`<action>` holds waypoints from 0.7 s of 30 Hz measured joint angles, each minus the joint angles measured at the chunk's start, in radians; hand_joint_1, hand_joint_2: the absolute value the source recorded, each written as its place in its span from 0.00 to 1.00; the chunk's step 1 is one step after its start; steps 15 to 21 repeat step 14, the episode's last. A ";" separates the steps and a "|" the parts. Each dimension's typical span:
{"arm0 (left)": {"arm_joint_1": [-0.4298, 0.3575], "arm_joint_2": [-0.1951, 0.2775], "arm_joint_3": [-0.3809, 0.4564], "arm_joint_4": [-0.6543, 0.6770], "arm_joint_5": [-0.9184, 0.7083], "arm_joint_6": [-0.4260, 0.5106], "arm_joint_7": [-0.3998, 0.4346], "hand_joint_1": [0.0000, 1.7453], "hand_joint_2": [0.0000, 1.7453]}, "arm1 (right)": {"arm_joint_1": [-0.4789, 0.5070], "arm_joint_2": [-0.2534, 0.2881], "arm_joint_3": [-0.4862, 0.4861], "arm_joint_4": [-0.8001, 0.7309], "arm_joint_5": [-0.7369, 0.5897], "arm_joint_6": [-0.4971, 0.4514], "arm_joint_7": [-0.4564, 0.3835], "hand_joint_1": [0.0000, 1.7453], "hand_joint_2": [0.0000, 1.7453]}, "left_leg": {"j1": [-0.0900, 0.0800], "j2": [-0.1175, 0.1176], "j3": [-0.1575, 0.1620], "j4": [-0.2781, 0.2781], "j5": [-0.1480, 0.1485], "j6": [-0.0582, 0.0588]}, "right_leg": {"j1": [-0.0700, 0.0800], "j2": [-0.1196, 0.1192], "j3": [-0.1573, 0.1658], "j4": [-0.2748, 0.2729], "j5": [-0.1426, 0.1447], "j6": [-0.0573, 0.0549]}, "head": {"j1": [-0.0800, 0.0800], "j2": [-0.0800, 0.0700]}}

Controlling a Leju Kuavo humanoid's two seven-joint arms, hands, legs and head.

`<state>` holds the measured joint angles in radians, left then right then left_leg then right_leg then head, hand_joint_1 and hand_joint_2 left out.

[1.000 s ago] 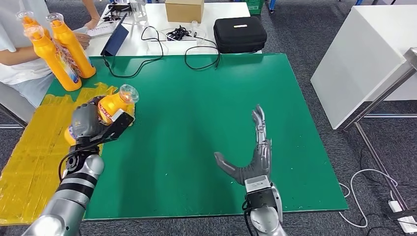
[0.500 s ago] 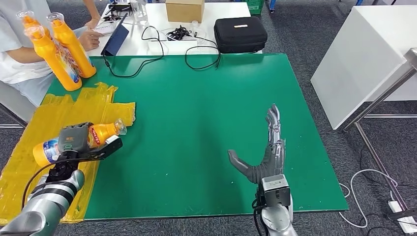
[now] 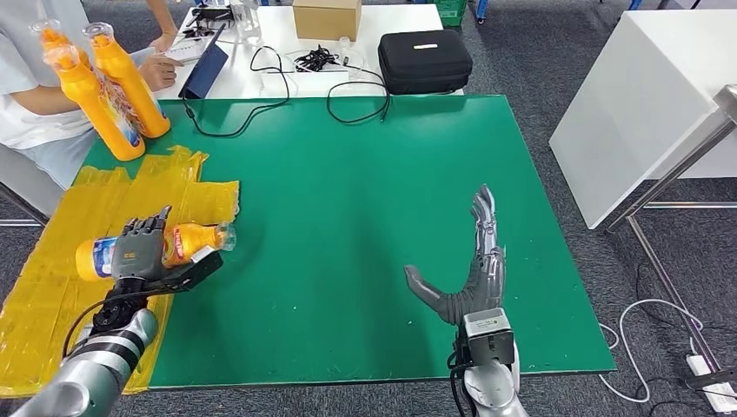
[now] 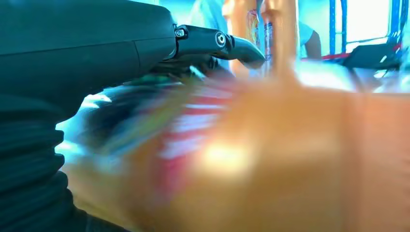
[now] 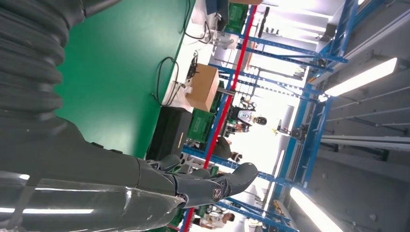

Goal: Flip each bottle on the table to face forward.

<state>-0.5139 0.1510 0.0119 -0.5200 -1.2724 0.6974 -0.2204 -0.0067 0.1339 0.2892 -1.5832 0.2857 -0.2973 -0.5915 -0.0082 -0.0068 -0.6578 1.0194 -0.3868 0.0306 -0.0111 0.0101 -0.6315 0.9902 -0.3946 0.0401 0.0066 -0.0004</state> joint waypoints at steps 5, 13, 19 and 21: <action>0.005 -0.055 0.131 -0.050 0.322 -0.015 -0.214 0.00 1.00 | 0.005 0.000 0.000 0.002 0.008 -0.004 0.011 0.00 1.00 | 0.000 0.000 0.000 0.000 0.000 0.000 | 0.000 0.000 0.000 0.000 0.000 0.000 | 0.000 0.000; 0.022 -0.142 0.242 -0.221 0.672 -0.119 -0.315 0.00 1.00 | 0.013 0.010 0.000 0.002 0.038 -0.013 0.027 0.00 1.00 | 0.000 0.000 0.000 0.000 0.000 0.000 | 0.000 0.000 0.000 0.000 0.000 0.000 | 0.000 0.000; 0.023 -0.145 0.245 -0.228 0.676 -0.120 -0.316 0.00 1.00 | 0.013 0.011 0.000 0.002 0.038 -0.014 0.028 0.00 1.00 | 0.000 0.000 0.000 0.000 0.000 0.000 | 0.000 0.000 0.000 0.000 0.000 0.000 | 0.000 0.000; 0.023 -0.145 0.245 -0.228 0.676 -0.120 -0.316 0.00 1.00 | 0.013 0.011 0.000 0.002 0.038 -0.014 0.028 0.00 1.00 | 0.000 0.000 0.000 0.000 0.000 0.000 | 0.000 0.000 0.000 0.000 0.000 0.000 | 0.000 0.000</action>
